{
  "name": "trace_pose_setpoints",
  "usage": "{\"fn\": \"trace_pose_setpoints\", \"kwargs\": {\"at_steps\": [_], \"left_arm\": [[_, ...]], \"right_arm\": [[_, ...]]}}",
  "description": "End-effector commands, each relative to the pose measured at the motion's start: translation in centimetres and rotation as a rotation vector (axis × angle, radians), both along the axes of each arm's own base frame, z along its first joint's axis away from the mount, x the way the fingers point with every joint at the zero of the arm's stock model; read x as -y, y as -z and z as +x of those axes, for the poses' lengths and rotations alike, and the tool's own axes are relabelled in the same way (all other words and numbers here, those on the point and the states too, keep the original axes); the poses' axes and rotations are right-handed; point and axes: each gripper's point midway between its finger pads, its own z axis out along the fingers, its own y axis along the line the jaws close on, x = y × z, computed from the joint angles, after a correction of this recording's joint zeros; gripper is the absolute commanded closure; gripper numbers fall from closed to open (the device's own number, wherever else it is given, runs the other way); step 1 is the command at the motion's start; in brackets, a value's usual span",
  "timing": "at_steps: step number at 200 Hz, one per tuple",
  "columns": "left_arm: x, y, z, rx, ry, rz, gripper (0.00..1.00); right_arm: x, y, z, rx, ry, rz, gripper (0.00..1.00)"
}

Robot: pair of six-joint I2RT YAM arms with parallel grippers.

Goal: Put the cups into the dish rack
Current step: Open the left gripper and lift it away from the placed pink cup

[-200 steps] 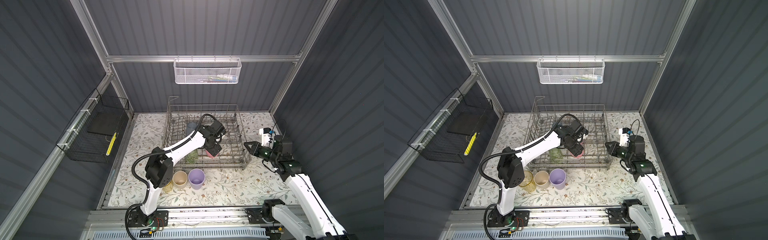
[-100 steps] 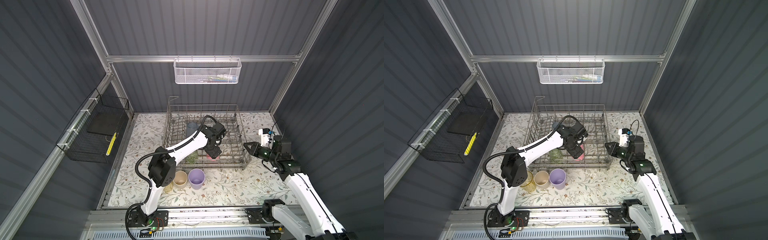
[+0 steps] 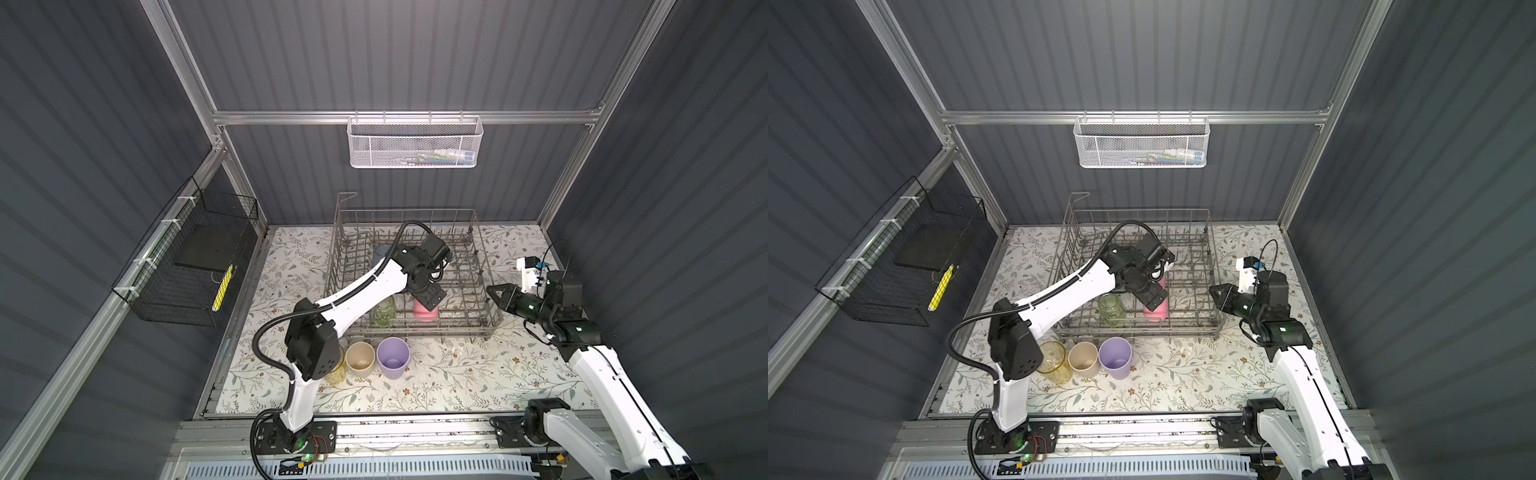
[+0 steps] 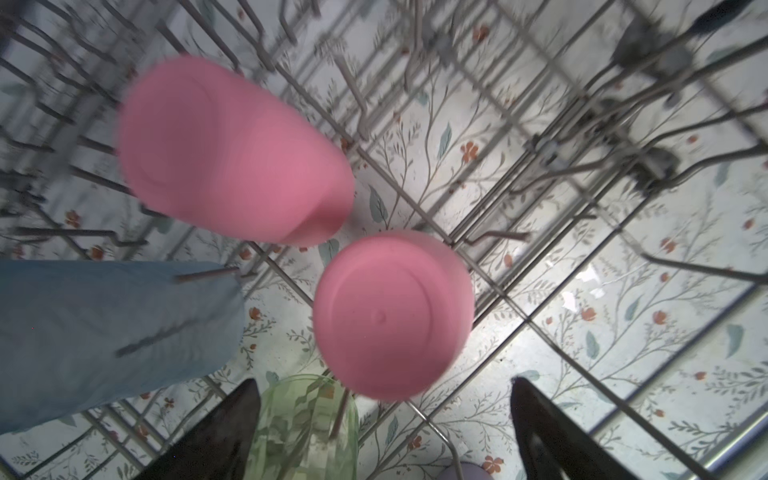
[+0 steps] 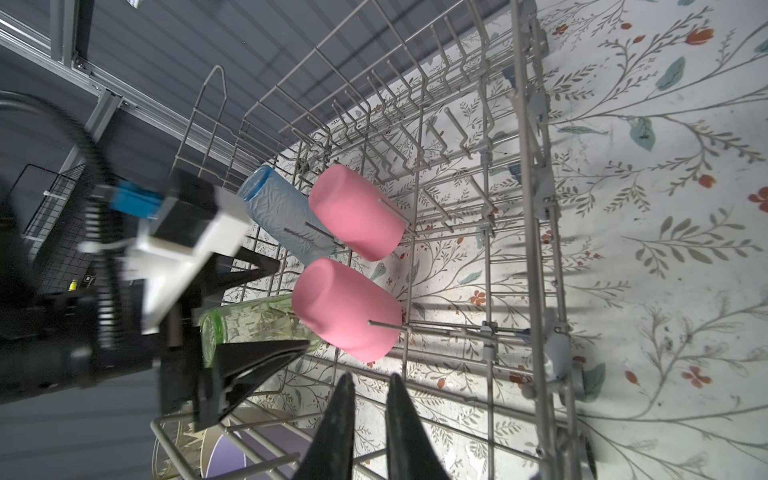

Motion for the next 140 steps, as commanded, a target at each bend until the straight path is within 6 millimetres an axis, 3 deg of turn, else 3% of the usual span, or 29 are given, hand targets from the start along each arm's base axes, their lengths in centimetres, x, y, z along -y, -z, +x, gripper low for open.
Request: {"fn": "trace_pose_setpoints", "kwargs": {"at_steps": [1, 25, 59, 111, 116, 140], "left_arm": [[-0.3, -6.6, -0.5, 0.123, -0.025, -0.165, 0.06], [-1.6, -9.6, -1.6, 0.181, -0.026, -0.241, 0.1], [-3.8, -11.0, -4.1, 0.172, -0.034, -0.313, 0.15], [-8.5, -10.4, -8.0, 0.126, -0.149, -0.397, 0.16], [-9.1, -8.9, -8.5, 0.097, -0.159, -0.372, 0.16], [-11.2, -7.5, -10.7, 0.021, -0.197, -0.343, 0.17]], "right_arm": [[-0.1, -0.7, 0.3, 0.024, -0.008, 0.003, 0.82], [-0.1, -0.9, 0.3, 0.025, -0.014, 0.003, 0.82], [-0.4, -1.6, 0.0, 0.033, -0.037, 0.01, 0.82], [-0.3, -2.1, -0.4, 0.049, -0.043, -0.027, 0.83], [-0.3, -2.0, -0.4, 0.048, -0.046, -0.026, 0.83], [-0.5, -2.0, -0.2, 0.044, -0.06, -0.018, 0.83]]}}
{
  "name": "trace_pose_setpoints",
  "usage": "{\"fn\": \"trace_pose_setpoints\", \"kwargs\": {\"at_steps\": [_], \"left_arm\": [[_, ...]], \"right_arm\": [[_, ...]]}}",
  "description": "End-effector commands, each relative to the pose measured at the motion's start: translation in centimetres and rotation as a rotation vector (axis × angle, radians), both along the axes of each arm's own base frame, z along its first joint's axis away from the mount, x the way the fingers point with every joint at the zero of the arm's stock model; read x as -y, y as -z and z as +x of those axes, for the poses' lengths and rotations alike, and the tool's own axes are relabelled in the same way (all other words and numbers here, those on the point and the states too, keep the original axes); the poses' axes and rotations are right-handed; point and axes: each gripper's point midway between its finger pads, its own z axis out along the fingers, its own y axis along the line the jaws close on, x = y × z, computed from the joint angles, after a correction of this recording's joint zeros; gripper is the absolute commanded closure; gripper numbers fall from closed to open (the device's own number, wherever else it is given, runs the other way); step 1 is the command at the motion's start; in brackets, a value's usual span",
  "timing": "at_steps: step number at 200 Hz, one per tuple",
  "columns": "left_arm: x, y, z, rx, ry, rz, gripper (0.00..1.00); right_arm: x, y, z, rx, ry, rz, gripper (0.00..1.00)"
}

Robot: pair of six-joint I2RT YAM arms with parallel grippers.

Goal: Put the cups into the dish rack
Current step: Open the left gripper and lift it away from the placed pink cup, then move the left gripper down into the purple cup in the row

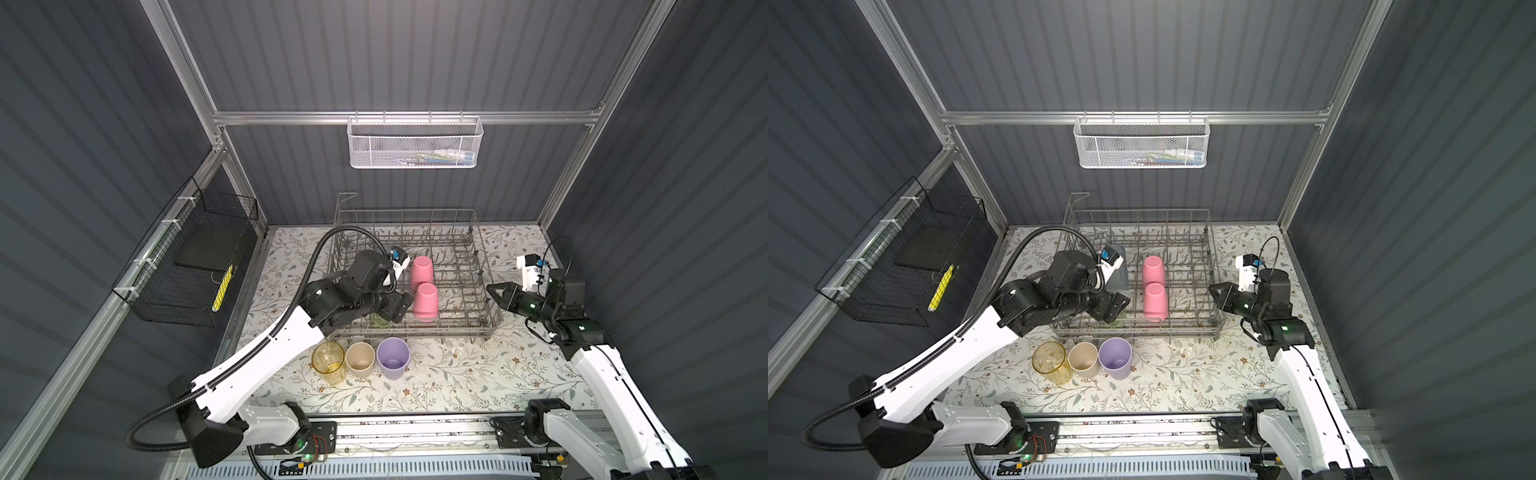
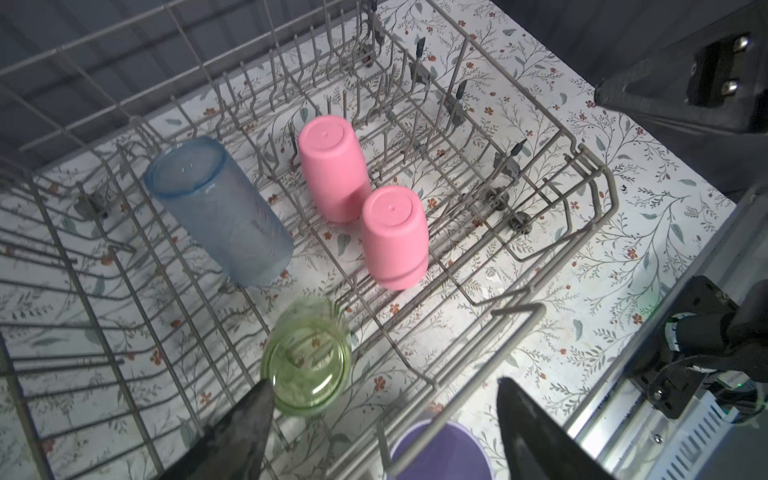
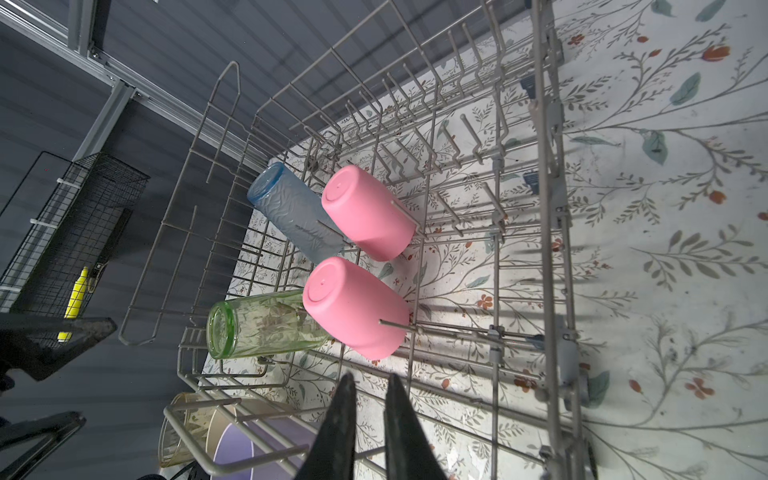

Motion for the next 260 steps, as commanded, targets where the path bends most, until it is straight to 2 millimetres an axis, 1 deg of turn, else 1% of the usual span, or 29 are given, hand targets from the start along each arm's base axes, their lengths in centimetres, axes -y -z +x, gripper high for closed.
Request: {"fn": "trace_pose_setpoints", "kwargs": {"at_steps": [1, 24, 36, 49, 77, 93, 106, 132, 154, 186, 205, 232, 260], "left_arm": [[-1.7, 0.8, -2.3, -0.096, -0.04, -0.015, 0.17], [-3.7, 2.1, -3.9, -0.155, -0.072, 0.014, 0.17], [-4.3, 2.6, -4.6, -0.174, -0.076, 0.015, 0.18], [-4.5, 3.1, -5.2, -0.193, -0.072, 0.002, 0.19], [-4.4, 5.6, -6.5, -0.258, -0.041, 0.003, 0.21], [-4.0, 6.4, -6.9, -0.269, -0.018, -0.009, 0.22], [-3.6, 6.7, -7.1, -0.259, 0.002, -0.028, 0.24], [-2.8, 7.3, -7.3, -0.245, 0.025, -0.02, 0.24], [-2.3, 8.7, -7.6, -0.258, 0.035, 0.04, 0.25], [-0.2, 10.5, -9.2, -0.217, 0.109, 0.157, 0.25], [0.8, 11.5, -9.9, -0.214, 0.134, 0.206, 0.27], [1.7, 12.2, -10.1, -0.218, 0.145, 0.199, 0.29], [2.1, 13.0, -9.9, -0.218, 0.137, 0.201, 0.32]], "right_arm": [[-0.3, -0.8, 0.0, 0.017, -0.027, -0.006, 0.83], [-0.5, -0.7, 0.3, 0.009, -0.037, 0.011, 0.83], [-0.7, -0.7, 0.4, 0.009, -0.041, 0.019, 0.83], [-0.8, -0.7, 0.5, 0.009, -0.043, 0.028, 0.83], [-0.9, -0.7, 0.3, 0.009, -0.045, 0.034, 0.84], [-0.9, -0.7, 0.1, 0.01, -0.041, 0.031, 0.84], [-0.8, -0.6, -0.1, 0.01, -0.038, 0.026, 0.83], [-0.8, -0.4, -0.3, 0.003, -0.033, 0.029, 0.83], [-0.8, -0.2, -0.3, -0.002, -0.031, 0.034, 0.83], [-1.0, 0.2, -0.3, -0.013, -0.032, 0.034, 0.83], [-1.1, 0.3, -0.2, -0.018, -0.035, 0.036, 0.83], [-1.1, 0.6, -0.2, -0.024, -0.037, 0.037, 0.83], [-1.2, 0.8, -0.2, -0.025, -0.039, 0.039, 0.83]]}}
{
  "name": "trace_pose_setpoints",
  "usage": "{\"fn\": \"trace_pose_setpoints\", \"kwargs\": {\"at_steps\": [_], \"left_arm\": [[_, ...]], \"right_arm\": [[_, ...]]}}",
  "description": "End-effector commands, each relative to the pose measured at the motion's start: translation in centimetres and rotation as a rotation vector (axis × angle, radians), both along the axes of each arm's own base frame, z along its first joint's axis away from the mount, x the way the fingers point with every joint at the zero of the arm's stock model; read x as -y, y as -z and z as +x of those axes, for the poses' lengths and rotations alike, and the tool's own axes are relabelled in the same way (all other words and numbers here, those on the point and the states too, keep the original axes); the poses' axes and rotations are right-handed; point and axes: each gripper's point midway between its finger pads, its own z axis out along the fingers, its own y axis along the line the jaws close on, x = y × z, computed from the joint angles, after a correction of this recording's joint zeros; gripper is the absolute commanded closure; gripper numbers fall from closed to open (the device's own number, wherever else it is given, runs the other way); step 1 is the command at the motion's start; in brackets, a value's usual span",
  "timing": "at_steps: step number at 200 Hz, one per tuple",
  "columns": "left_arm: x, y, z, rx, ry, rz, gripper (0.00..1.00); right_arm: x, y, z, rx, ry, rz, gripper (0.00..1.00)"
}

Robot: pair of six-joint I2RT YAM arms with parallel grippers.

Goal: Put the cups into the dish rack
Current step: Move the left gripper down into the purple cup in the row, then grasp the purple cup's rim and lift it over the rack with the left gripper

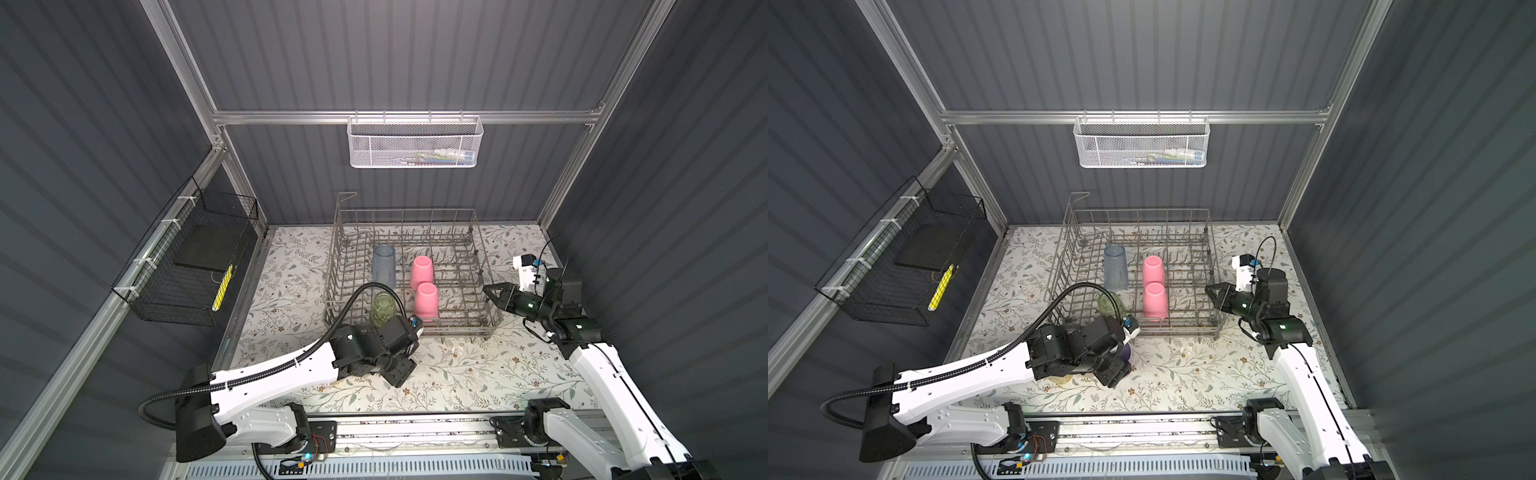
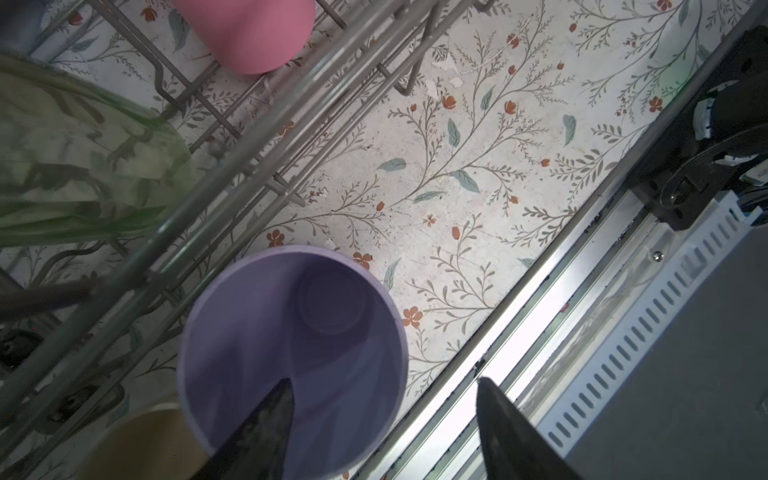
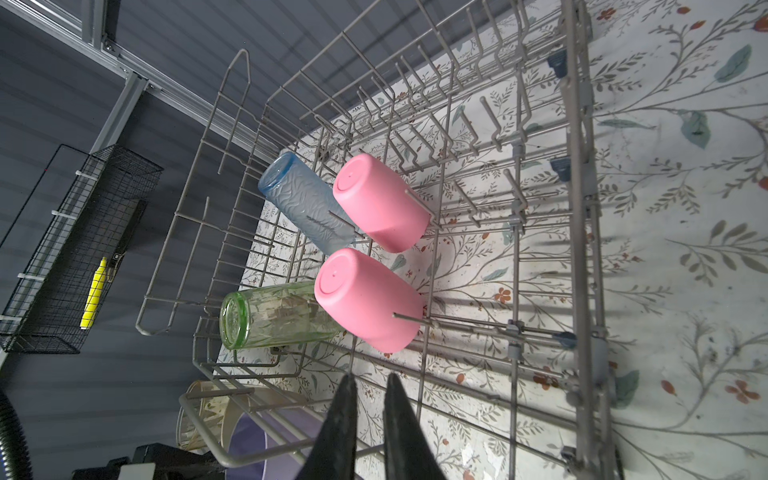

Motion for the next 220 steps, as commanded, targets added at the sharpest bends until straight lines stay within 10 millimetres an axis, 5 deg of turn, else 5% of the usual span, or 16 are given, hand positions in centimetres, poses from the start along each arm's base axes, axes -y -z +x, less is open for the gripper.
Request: {"fn": "trace_pose_setpoints", "kwargs": {"at_steps": [1, 97, 160, 220], "left_arm": [[0.5, 0.3, 0.4, 0.019, -0.022, -0.007, 0.32], [1.8, 3.6, 0.4, -0.013, 0.008, 0.089, 0.56], [1.9, 4.2, 0.1, -0.025, 0.014, 0.109, 0.8], [3.4, 1.9, -0.8, -0.039, 0.05, 0.084, 0.94]], "right_arm": [[-0.2, 0.4, 0.0, 0.0, -0.004, 0.004, 0.83], [-0.2, 0.9, 0.1, -0.015, -0.004, 0.006, 0.83], [-0.3, 1.0, 0.1, -0.018, -0.006, 0.012, 0.83], [-0.3, 0.8, -0.1, -0.011, -0.005, 0.013, 0.83]]}}
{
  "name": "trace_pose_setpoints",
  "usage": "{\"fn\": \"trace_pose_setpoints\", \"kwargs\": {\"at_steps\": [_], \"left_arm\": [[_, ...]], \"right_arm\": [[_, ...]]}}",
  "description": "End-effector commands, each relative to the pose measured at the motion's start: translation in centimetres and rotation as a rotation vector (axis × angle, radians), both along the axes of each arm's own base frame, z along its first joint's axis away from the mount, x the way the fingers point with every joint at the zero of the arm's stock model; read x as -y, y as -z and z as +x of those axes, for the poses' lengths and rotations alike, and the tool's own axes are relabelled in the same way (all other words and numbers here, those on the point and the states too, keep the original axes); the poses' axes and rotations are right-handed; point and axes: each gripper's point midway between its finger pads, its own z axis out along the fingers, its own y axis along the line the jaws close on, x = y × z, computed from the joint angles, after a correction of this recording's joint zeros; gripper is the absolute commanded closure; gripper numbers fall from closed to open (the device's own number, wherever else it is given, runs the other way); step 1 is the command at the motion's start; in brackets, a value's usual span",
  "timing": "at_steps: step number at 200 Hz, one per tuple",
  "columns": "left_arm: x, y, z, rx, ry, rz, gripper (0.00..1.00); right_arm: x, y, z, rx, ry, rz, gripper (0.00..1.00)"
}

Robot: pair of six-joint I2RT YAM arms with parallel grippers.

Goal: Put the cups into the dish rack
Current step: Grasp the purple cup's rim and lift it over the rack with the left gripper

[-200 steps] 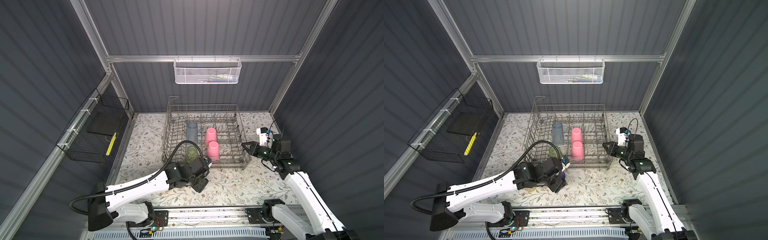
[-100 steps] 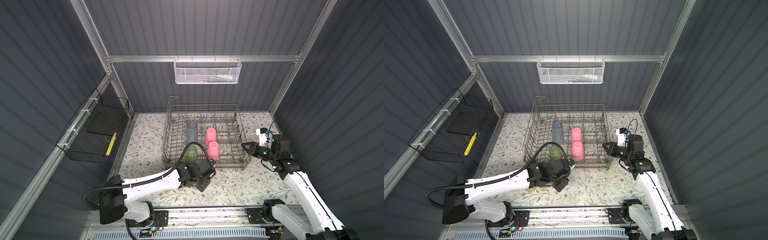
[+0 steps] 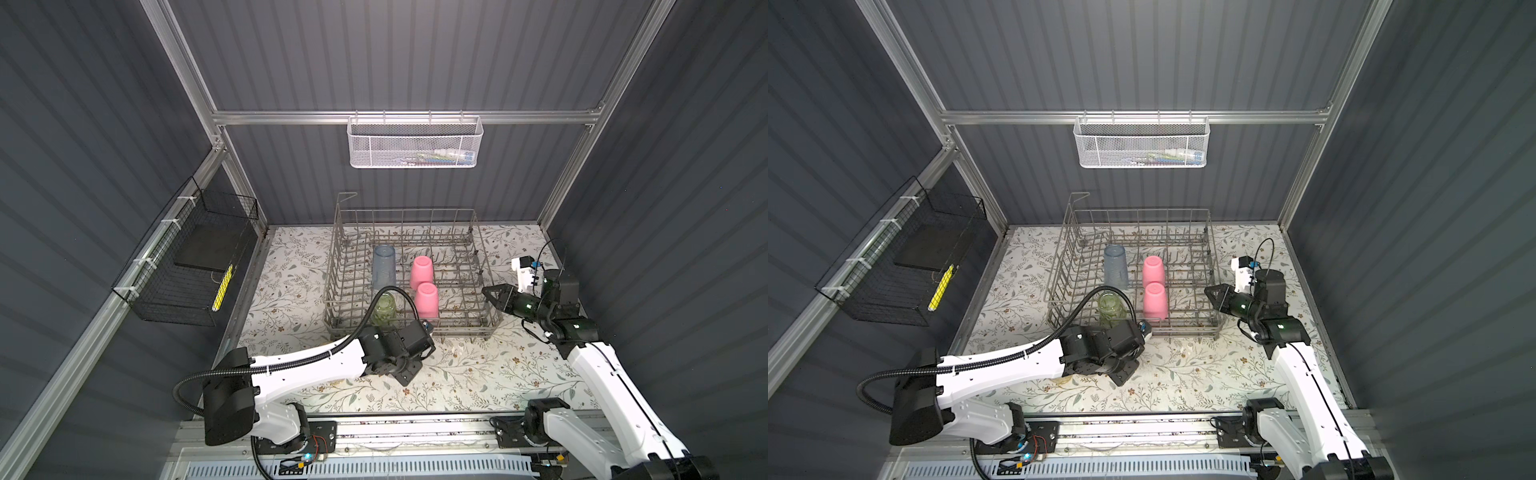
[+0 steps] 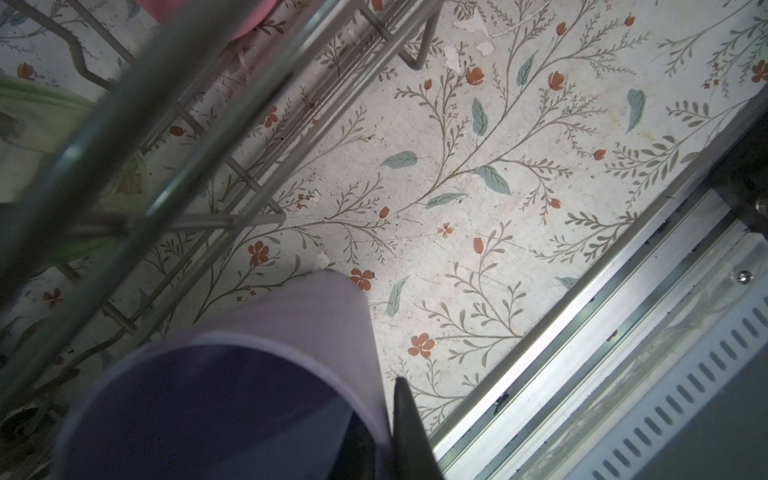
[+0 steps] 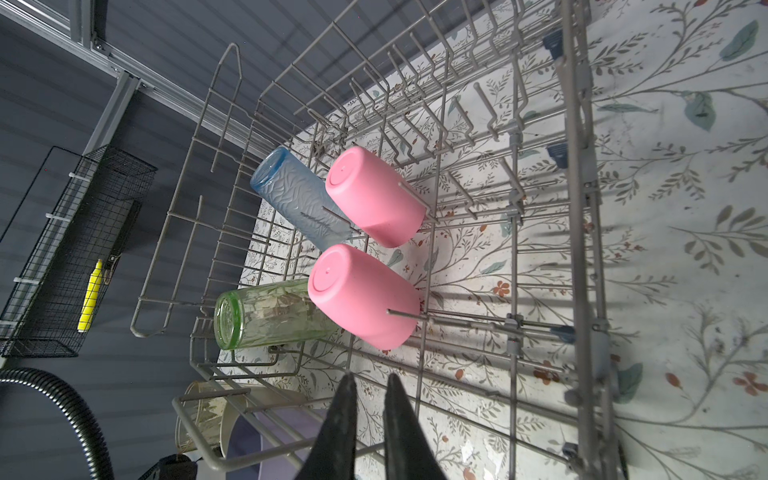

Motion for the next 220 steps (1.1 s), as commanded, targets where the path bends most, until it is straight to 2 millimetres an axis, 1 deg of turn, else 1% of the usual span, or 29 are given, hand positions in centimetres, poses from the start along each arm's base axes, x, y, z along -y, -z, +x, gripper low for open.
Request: {"fn": "trace_pose_setpoints", "kwargs": {"at_steps": [1, 34, 69, 93, 118, 150, 176, 201, 220], "left_arm": [[1.4, -1.9, -0.9, -0.019, 0.03, -0.03, 0.94], [2.9, -5.6, -2.0, -0.039, 0.082, -0.116, 0.96], [3.1, -9.5, -3.4, -0.069, 0.152, -0.201, 0.95], [3.2, -13.1, -4.2, -0.05, 0.204, -0.31, 0.93], [3.3, -16.9, -5.0, -0.021, 0.261, -0.434, 0.93], [3.1, -21.6, -4.5, 0.094, 0.275, -0.593, 0.93], [3.2, -25.4, -4.3, 0.191, 0.305, -0.724, 0.93], [2.8, -27.6, -3.6, 0.269, 0.313, -0.805, 0.93], [2.2, -28.7, -2.7, 0.316, 0.305, -0.864, 0.93]], "right_arm": [[-0.2, -0.1, -0.2, 0.011, -0.008, 0.007, 0.83], [-0.4, -0.5, -0.3, 0.016, -0.017, 0.015, 0.83], [-0.5, -1.7, -0.5, 0.04, -0.024, 0.025, 0.83], [-0.5, -2.5, -0.5, 0.058, -0.025, 0.029, 0.83], [-0.8, -3.3, -0.6, 0.073, -0.038, 0.042, 0.82], [-1.5, -4.7, -0.8, 0.108, -0.074, 0.093, 0.82], [-2.6, -6.8, -1.3, 0.157, -0.139, 0.162, 0.81], [-3.7, -9.0, -2.3, 0.212, -0.227, 0.225, 0.81], [-4.1, -10.0, -2.9, 0.237, -0.264, 0.266, 0.8]]}}
